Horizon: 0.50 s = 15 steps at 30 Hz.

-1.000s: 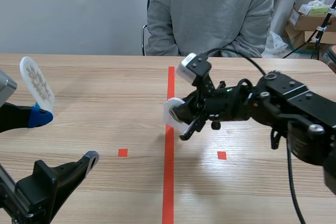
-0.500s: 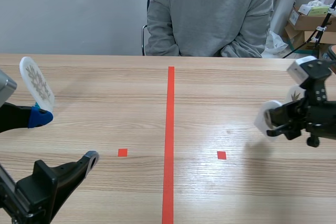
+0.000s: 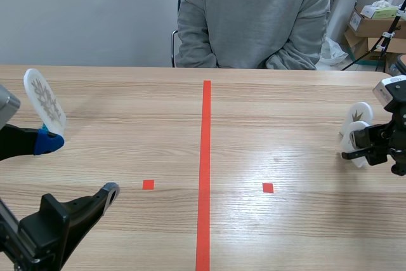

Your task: Do the leaf sorting experiment

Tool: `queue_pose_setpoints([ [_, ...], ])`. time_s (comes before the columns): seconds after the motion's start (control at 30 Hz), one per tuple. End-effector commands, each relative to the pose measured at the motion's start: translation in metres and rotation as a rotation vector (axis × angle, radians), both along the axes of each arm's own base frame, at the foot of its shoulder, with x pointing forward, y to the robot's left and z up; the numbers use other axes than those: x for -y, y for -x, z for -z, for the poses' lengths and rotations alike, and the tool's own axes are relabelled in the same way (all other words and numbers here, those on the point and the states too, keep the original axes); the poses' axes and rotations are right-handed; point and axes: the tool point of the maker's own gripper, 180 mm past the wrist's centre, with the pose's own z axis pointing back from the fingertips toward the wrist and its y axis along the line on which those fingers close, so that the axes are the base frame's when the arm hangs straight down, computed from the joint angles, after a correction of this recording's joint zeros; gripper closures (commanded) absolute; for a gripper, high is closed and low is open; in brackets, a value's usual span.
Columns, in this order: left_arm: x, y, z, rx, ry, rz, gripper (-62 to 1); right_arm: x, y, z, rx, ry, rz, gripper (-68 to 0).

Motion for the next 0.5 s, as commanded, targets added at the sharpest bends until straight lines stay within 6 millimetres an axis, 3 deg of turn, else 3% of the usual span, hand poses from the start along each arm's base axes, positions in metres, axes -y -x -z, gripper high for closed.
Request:
queue_pose_setpoints([
  [0.0,0.002,-0.002,-0.006,0.019,0.02,-0.006,-62.3,0.005,-0.021,-0.027,0.085,0.017,-0.007,-1.7],
  [0.2,0.002,-0.002,-0.006,0.019,0.02,-0.006,-62.3,0.012,-0.032,-0.026,0.097,-0.002,0.022,-1.7],
  [0.47,0.002,-0.002,-0.006,0.019,0.02,-0.005,-62.3,0.012,-0.025,-0.018,0.064,0.006,0.023,-5.5],
])
